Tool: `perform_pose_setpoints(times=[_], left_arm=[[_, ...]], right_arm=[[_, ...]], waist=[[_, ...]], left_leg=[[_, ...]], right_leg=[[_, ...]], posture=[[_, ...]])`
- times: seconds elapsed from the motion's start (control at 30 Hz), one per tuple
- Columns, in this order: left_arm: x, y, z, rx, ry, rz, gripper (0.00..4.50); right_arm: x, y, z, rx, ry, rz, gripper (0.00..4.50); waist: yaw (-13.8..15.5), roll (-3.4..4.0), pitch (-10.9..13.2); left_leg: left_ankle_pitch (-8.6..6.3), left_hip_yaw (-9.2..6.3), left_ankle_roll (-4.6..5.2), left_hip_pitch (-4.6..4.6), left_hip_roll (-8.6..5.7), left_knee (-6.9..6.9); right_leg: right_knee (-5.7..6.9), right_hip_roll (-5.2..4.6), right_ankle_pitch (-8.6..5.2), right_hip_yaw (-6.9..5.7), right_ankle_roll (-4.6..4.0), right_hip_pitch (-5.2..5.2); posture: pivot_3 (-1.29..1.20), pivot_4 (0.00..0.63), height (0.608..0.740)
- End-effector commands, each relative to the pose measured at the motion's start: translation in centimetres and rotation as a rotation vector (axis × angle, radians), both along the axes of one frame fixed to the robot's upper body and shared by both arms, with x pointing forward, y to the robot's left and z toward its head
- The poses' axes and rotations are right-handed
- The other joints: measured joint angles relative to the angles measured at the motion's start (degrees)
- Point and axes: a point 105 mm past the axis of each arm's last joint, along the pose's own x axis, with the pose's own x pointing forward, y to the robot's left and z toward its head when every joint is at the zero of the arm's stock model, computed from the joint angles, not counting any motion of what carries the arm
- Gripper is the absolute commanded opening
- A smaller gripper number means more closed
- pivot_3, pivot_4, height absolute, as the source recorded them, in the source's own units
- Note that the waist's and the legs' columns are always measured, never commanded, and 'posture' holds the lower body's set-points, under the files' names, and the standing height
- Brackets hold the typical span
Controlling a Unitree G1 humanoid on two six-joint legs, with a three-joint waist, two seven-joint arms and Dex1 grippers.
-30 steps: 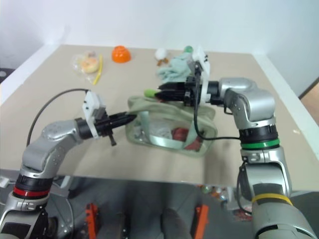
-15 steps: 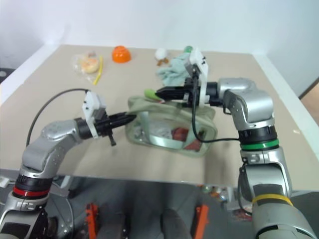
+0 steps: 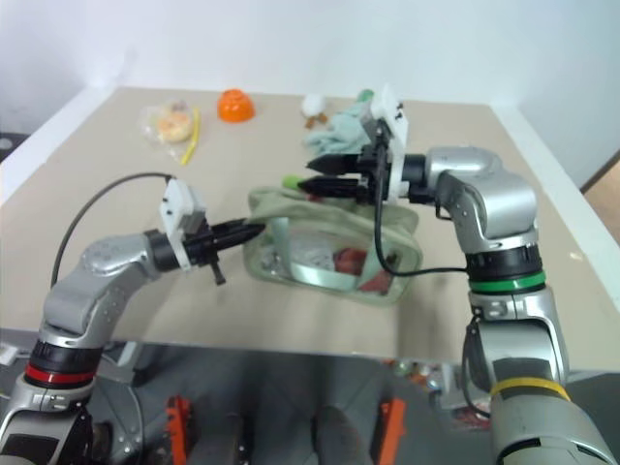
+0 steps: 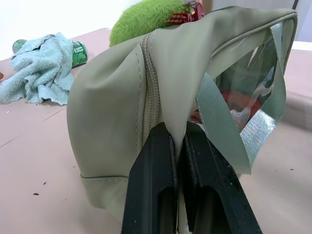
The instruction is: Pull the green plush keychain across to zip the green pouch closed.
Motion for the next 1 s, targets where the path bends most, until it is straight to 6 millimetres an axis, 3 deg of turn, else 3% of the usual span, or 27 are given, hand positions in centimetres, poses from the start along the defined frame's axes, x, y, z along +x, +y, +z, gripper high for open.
perform_pose_setpoints(times=[0.03,0.33,0.5,0.53,0.6,0.73,1.0], left_arm=[[-0.2,-0.2,-0.5,0.028,0.004,-0.010,0.00],[-0.4,-0.1,-0.5,0.019,0.000,-0.004,0.00],[-0.5,0.1,-0.7,0.025,0.002,0.003,0.00],[-0.5,0.1,-0.8,0.027,0.002,0.003,0.00],[-0.5,0.1,-0.8,0.028,0.003,0.001,0.00],[-0.5,0.0,-0.9,0.033,0.003,-0.001,0.00],[-0.4,-0.1,-0.9,0.041,0.000,-0.007,0.00]], right_arm=[[-0.1,0.4,0.5,-0.014,-0.037,0.009,2.15],[1.0,0.3,-0.9,-0.055,0.010,-0.029,2.15],[1.3,0.1,-0.2,-0.008,0.044,-0.038,2.15],[1.2,0.1,0.0,0.004,0.050,-0.035,1.75],[1.1,0.0,0.3,0.022,0.059,-0.031,1.39],[0.9,-0.2,0.4,0.025,0.068,-0.031,0.01],[0.4,-0.7,0.4,0.025,0.061,-0.022,0.01]], waist=[[0.00,0.00,0.00],[0.00,0.00,0.00],[0.00,0.00,0.00],[0.00,0.00,0.00],[0.00,0.00,0.00],[0.00,0.00,0.00],[0.00,0.00,0.00]], left_leg=[[0.00,0.00,0.00,0.00,0.00,0.00],[0.00,-0.01,0.00,0.00,0.00,0.00],[0.00,-0.01,0.00,0.02,0.00,0.01],[0.00,-0.01,0.00,0.02,0.00,0.01],[0.01,-0.01,0.00,0.02,0.00,0.01],[0.01,-0.01,0.00,0.02,0.00,0.01],[0.01,-0.01,0.00,0.02,0.00,0.01]], right_leg=[[0.00,0.00,0.00,0.00,0.00,0.00],[0.00,-0.01,0.01,-0.01,-0.01,0.02],[0.00,-0.01,0.01,-0.01,-0.01,0.03],[0.00,0.00,0.01,-0.01,-0.01,0.03],[0.00,0.00,0.00,-0.01,-0.01,0.03],[0.00,0.00,0.00,-0.02,-0.01,0.03],[0.00,-0.01,0.00,-0.02,0.00,0.03]], posture=[[0.00,0.150,0.740],[0.00,0.150,0.740],[0.00,0.150,0.740],[0.00,0.150,0.740],[0.00,0.150,0.740],[0.00,0.150,0.740],[0.00,0.150,0.740]])
